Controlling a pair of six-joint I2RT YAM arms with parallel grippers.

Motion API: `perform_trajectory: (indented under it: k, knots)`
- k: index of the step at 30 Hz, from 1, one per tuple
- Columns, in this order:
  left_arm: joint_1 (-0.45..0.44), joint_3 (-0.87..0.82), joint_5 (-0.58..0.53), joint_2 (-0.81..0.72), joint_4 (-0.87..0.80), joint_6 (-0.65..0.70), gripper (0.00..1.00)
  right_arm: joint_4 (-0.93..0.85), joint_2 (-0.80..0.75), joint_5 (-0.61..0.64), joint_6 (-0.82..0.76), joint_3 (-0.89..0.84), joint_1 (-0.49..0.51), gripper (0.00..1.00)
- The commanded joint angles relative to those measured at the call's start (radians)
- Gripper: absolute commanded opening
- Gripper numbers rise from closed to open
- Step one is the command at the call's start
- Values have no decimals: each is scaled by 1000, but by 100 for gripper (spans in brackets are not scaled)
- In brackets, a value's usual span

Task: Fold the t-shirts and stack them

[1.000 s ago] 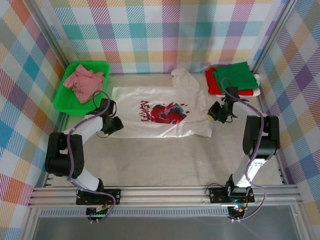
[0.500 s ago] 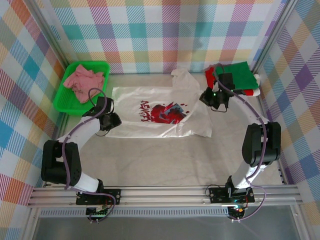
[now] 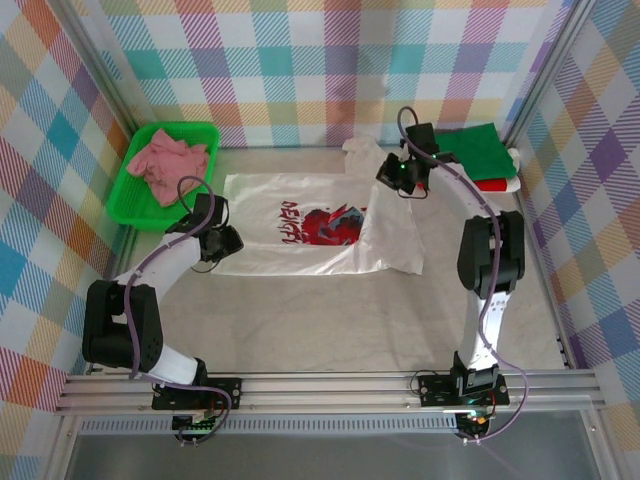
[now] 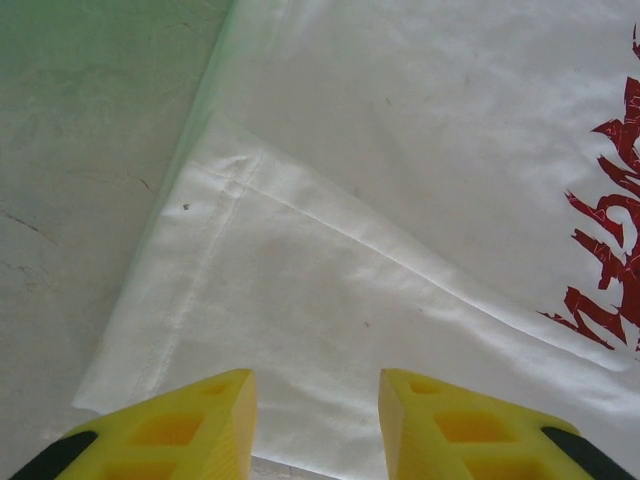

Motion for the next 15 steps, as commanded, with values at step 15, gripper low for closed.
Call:
perform_trajectory:
  k: [15]
  knots:
    - [5, 70, -50, 57, -17, 26, 46, -319, 262, -24, -71, 568, 34, 37]
